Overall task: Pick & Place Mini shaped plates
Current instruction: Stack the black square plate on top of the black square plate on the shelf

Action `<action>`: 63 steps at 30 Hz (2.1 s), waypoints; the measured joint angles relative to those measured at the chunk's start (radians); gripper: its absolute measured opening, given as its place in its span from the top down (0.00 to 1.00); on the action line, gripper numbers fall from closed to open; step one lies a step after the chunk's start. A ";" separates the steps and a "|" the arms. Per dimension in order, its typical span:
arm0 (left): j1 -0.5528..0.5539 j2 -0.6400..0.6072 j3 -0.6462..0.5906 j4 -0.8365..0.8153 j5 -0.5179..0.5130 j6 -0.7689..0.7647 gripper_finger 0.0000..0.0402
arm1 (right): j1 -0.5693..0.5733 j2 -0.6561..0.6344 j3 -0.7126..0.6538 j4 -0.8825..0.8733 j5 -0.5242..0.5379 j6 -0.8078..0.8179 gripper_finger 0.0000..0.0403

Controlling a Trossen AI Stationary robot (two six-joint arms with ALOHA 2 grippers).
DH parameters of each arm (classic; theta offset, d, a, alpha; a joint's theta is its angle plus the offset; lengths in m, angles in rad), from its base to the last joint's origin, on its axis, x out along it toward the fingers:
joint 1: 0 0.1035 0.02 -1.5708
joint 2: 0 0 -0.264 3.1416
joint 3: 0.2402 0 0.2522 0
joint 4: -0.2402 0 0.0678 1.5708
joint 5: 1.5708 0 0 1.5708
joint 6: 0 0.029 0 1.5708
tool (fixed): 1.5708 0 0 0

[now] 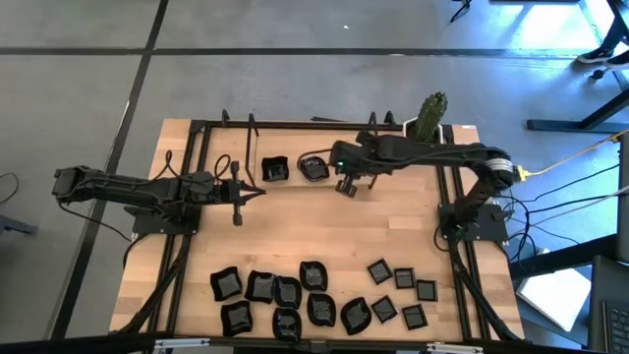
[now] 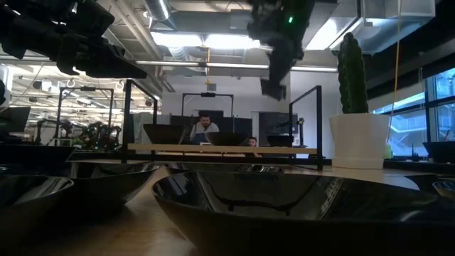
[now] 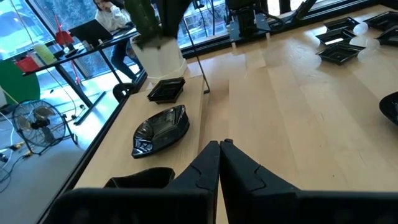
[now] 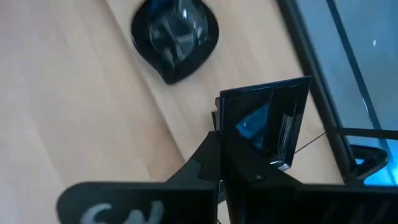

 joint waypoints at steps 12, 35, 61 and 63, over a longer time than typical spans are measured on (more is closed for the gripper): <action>0.000 0.000 0.000 0.000 0.000 0.001 0.98 | -0.069 0.139 0.000 -0.014 0.001 -0.020 0.98; 0.000 0.000 0.000 -0.001 0.000 -0.001 0.98 | -0.094 0.235 0.000 -0.018 0.079 -0.171 0.98; 0.000 0.000 0.000 -0.009 0.000 -0.006 0.98 | -0.093 0.235 -0.001 -0.035 0.037 -0.176 0.92; 0.000 0.000 0.000 -0.010 0.000 -0.007 0.98 | -0.093 0.235 -0.001 -0.039 0.037 -0.176 0.86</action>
